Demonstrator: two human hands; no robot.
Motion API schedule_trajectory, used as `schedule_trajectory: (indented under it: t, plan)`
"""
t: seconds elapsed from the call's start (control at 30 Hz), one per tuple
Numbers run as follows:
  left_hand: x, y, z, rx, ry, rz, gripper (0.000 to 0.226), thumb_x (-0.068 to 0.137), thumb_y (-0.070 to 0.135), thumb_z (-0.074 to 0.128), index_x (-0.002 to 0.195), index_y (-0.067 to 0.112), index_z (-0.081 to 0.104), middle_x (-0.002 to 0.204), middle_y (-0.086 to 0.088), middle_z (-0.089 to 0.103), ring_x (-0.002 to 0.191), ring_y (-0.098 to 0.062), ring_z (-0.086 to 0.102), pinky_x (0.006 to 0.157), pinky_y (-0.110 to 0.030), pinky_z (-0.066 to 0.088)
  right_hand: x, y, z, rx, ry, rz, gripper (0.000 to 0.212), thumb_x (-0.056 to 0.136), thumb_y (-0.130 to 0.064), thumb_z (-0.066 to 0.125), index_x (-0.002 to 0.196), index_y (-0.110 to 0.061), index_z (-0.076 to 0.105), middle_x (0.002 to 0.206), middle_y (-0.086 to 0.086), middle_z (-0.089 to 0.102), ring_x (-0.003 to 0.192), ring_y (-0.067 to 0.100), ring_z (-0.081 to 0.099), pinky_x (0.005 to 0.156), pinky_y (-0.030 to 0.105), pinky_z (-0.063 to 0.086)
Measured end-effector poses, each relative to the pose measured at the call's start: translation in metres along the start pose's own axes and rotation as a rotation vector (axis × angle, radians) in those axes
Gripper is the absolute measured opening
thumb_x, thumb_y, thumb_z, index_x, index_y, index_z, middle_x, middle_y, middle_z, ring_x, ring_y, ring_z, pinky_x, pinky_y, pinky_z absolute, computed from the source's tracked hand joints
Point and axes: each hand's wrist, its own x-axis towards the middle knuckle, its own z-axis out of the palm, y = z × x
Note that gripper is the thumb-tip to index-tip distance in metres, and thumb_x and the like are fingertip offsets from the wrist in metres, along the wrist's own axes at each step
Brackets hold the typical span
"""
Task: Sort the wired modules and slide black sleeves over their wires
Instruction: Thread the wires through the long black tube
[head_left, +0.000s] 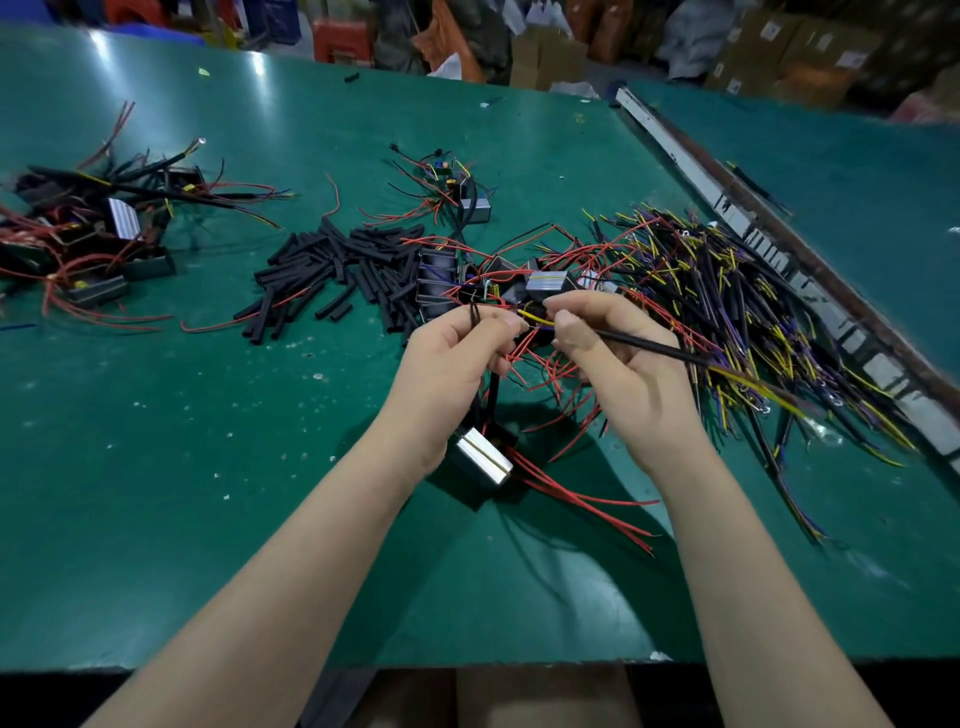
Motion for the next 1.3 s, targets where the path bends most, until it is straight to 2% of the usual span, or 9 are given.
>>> schedule_trajectory:
  t: [0.17,0.3,0.47,0.63,0.77,0.93,1.03,1.17,1.3]
  plan:
    - [-0.0022,0.0009,-0.0008,0.031,-0.029,0.041,0.022,0.089,0.009,0.058,0.073,0.020,0.066,0.060,0.011,0.057,0.056,-0.004,0.050,0.057,-0.010,0.041,-0.0015,-0.0020,0.0000,0.064,-0.038,-0.023,0.022,0.094,-0.007,0.052,0.098,-0.025,0.065,0.085,-0.012,0.066,0.074,0.003,0.061,0.064,0.010,0.044]
    - [-0.0055,0.0020,0.0012,0.061,-0.075,0.117,0.020,0.088,0.004,0.058,0.074,0.017,0.065,0.058,0.015,0.059,0.057,-0.003,0.049,0.060,-0.011,0.041,-0.0021,-0.0017,0.0007,0.002,-0.082,-0.051,0.021,0.098,0.000,0.047,0.104,-0.014,0.061,0.091,-0.001,0.063,0.072,0.000,0.060,0.067,0.011,0.045]
    - [-0.0067,0.0016,0.0002,0.097,-0.103,0.194,0.020,0.089,0.002,0.059,0.077,0.016,0.066,0.059,0.016,0.060,0.057,-0.001,0.048,0.063,-0.013,0.043,-0.0041,0.0012,0.0027,-0.099,-0.122,-0.164,0.020,0.099,0.004,0.042,0.108,0.001,0.060,0.089,0.009,0.060,0.069,0.019,0.058,0.069,0.014,0.045]
    - [-0.0062,-0.0004,0.0014,0.104,-0.095,0.174,0.016,0.088,0.004,0.061,0.079,0.016,0.067,0.060,0.015,0.060,0.057,-0.001,0.048,0.062,-0.013,0.043,-0.0028,0.0041,0.0025,-0.059,-0.047,-0.135,0.023,0.097,-0.005,0.043,0.099,-0.016,0.062,0.081,-0.002,0.061,0.064,0.009,0.052,0.061,0.017,0.042]
    - [-0.0060,-0.0004,0.0010,0.112,-0.101,0.139,0.017,0.088,0.005,0.060,0.078,0.017,0.068,0.058,0.016,0.060,0.055,0.002,0.049,0.058,-0.009,0.040,0.0015,0.0019,0.0029,0.317,0.036,0.051,0.031,0.089,-0.007,0.046,0.087,-0.030,0.068,0.084,-0.003,0.068,0.057,0.008,0.047,0.053,0.021,0.036]
    - [-0.0067,-0.0005,0.0019,0.139,-0.137,0.125,0.018,0.088,0.006,0.061,0.077,0.017,0.069,0.060,0.014,0.060,0.056,0.000,0.050,0.061,-0.010,0.042,0.0038,-0.0009,0.0023,0.664,-0.006,0.165,0.025,0.095,0.000,0.043,0.097,-0.016,0.062,0.085,-0.003,0.064,0.054,0.006,0.046,0.050,0.017,0.038]
    - [-0.0071,-0.0002,0.0022,0.110,-0.142,0.132,0.017,0.087,0.006,0.062,0.076,0.018,0.069,0.062,0.013,0.062,0.057,0.000,0.051,0.061,-0.011,0.043,0.0026,-0.0001,0.0034,0.600,-0.017,0.126,0.024,0.096,-0.001,0.042,0.100,-0.015,0.061,0.089,-0.002,0.063,0.057,0.006,0.049,0.052,0.019,0.041]
    - [-0.0065,0.0013,0.0010,0.002,-0.115,0.081,0.010,0.078,0.017,0.062,0.072,0.021,0.069,0.062,0.011,0.062,0.058,-0.003,0.052,0.060,-0.017,0.042,0.0019,0.0023,-0.0008,0.480,-0.138,0.088,0.021,0.097,-0.019,0.045,0.107,-0.022,0.064,0.098,-0.003,0.068,0.071,0.010,0.058,0.055,0.021,0.043]
    - [-0.0023,0.0004,-0.0011,-0.057,-0.089,-0.006,0.024,0.087,0.011,0.058,0.069,0.022,0.068,0.059,0.010,0.059,0.054,-0.004,0.051,0.058,-0.022,0.035,0.0010,0.0017,-0.0057,0.405,-0.240,0.049,0.018,0.095,-0.032,0.055,0.106,-0.033,0.069,0.103,-0.004,0.069,0.075,0.011,0.061,0.060,0.021,0.046]
